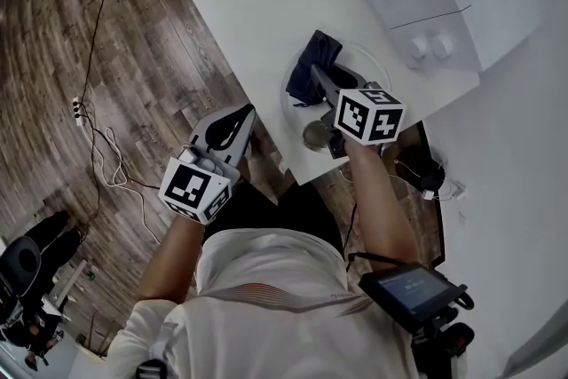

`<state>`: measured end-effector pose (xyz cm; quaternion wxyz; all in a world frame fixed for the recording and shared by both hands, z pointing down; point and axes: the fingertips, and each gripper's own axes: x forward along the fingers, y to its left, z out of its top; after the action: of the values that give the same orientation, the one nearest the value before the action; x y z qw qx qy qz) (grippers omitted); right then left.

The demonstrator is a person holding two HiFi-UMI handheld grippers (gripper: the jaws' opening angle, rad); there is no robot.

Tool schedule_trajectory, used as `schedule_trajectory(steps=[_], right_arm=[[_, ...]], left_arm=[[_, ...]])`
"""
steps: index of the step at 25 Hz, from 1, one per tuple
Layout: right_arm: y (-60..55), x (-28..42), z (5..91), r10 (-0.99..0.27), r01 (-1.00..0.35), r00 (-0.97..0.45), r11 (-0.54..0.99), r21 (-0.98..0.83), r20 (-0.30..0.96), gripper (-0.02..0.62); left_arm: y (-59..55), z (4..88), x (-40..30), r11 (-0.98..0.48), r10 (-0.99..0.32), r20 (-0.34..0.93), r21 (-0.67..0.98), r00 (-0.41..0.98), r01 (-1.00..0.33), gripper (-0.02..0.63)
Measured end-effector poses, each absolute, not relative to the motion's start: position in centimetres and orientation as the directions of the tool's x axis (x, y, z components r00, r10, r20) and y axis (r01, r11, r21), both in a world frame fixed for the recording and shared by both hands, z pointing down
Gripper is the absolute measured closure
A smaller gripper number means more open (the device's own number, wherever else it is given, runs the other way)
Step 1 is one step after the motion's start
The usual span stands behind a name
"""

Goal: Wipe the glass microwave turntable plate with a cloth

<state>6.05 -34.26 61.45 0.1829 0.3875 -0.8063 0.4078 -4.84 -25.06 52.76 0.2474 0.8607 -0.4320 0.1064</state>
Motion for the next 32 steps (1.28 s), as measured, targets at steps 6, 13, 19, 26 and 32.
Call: schedule_trajectory(steps=[6, 13, 19, 26, 32], right_arm=[[-34.4, 8.8, 61.6, -0.475, -0.811, -0.585, 0.329, -0.484, 0.657, 0.534], [-34.5, 12.8, 61.9, -0.467, -0.858, -0.514, 0.285, -0.427, 0.719, 0.534], [-33.6, 17.6, 62.3, -0.469, -0.886, -0.463, 0.261, -0.383, 0.752, 0.534], [-32.2, 22.2, 62.0, -0.486, -0.900, -0.435, 0.267, -0.344, 0.758, 0.534], [-31.3, 24.9, 61.9, -0.505, -0.931, -0.360, 0.251, -0.265, 0.784, 0.534]], left_arm=[[-25.9, 52.3, -3.8, -0.520, -0.681, 0.384, 0.345, 0.623, -0.781, 0.595], [-27.0, 51.9, -2.0, -0.545, -0.660, 0.379, 0.353, 0.649, -0.761, 0.595], [-28.0, 52.0, -0.4, -0.562, -0.648, 0.371, 0.355, 0.665, -0.747, 0.595], [-28.2, 51.8, 1.0, -0.582, -0.629, 0.374, 0.354, 0.682, -0.732, 0.595], [-28.3, 52.1, 1.4, -0.585, -0.621, 0.383, 0.354, 0.684, -0.729, 0.595]])
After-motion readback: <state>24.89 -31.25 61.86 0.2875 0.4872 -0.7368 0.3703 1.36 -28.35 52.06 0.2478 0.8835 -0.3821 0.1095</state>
